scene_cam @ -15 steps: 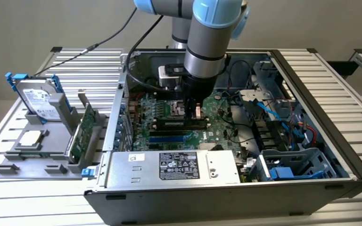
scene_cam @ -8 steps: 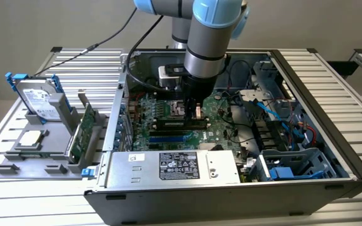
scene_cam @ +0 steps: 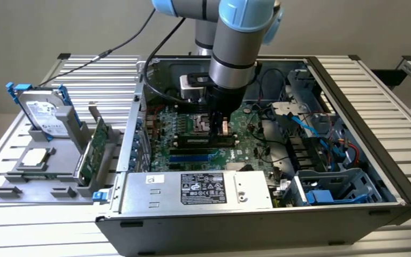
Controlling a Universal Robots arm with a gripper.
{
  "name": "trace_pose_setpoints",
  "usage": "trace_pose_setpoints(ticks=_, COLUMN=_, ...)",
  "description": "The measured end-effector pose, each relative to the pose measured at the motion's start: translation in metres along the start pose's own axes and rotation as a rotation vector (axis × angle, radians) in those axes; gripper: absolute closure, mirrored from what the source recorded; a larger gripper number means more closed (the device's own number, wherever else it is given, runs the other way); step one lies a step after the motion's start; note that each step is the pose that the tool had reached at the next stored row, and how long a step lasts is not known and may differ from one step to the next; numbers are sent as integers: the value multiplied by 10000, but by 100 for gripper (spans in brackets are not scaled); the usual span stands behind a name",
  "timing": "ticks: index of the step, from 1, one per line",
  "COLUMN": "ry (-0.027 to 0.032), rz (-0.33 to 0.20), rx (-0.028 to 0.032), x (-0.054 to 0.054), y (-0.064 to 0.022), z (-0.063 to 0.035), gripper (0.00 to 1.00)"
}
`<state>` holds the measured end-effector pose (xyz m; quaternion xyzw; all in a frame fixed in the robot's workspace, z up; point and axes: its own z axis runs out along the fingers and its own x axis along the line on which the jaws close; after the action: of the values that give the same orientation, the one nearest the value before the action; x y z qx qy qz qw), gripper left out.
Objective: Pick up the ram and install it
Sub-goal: 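Insert the ram into the slot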
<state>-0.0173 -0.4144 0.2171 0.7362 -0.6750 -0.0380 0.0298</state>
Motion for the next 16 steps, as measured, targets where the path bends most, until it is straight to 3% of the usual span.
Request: trace_pose_setpoints(ticks=16, ry=1, rz=0, rx=1, x=-13, y=-1, z=42, gripper=85)
